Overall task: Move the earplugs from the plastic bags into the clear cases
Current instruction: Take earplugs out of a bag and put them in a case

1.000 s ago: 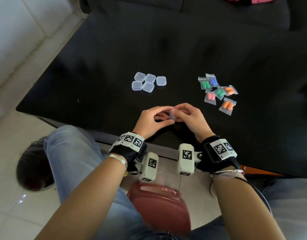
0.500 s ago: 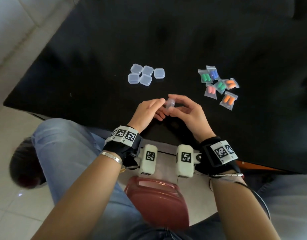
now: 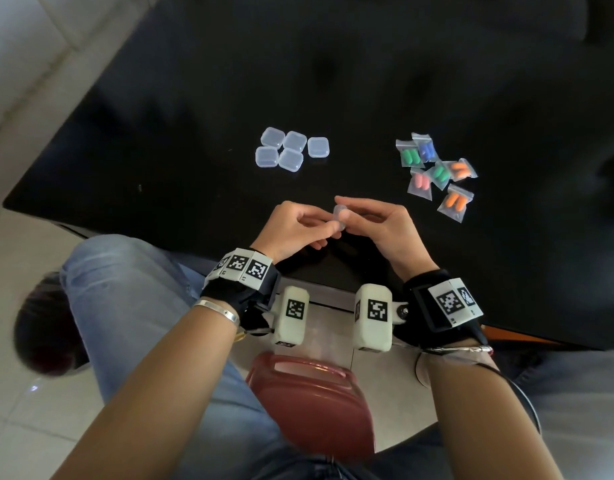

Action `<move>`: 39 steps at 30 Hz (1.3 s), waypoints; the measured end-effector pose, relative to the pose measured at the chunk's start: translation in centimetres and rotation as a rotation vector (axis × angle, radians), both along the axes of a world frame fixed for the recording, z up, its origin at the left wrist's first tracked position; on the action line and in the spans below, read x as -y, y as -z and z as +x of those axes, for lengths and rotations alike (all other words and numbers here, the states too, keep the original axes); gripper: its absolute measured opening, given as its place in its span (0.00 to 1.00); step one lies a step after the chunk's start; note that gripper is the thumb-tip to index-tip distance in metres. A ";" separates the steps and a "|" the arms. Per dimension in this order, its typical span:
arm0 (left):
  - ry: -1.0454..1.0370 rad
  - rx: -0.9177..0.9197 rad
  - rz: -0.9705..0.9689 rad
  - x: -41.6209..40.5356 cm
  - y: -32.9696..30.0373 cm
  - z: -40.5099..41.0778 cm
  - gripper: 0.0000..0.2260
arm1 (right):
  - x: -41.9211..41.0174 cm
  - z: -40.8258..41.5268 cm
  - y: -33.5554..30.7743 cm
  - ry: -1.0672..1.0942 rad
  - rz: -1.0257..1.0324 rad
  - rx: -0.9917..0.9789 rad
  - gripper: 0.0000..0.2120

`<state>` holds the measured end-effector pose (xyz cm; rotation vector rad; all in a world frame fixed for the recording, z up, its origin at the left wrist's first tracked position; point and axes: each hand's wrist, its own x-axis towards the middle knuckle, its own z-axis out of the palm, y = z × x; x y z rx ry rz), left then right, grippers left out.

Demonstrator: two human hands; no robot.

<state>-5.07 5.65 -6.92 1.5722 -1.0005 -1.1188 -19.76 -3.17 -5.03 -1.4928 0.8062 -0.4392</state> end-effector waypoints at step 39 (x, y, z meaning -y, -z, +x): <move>-0.322 0.230 0.026 3.6 -0.1 0.8 0.07 | 2.9 0.7 2.0 0.231 -0.657 -0.498 0.10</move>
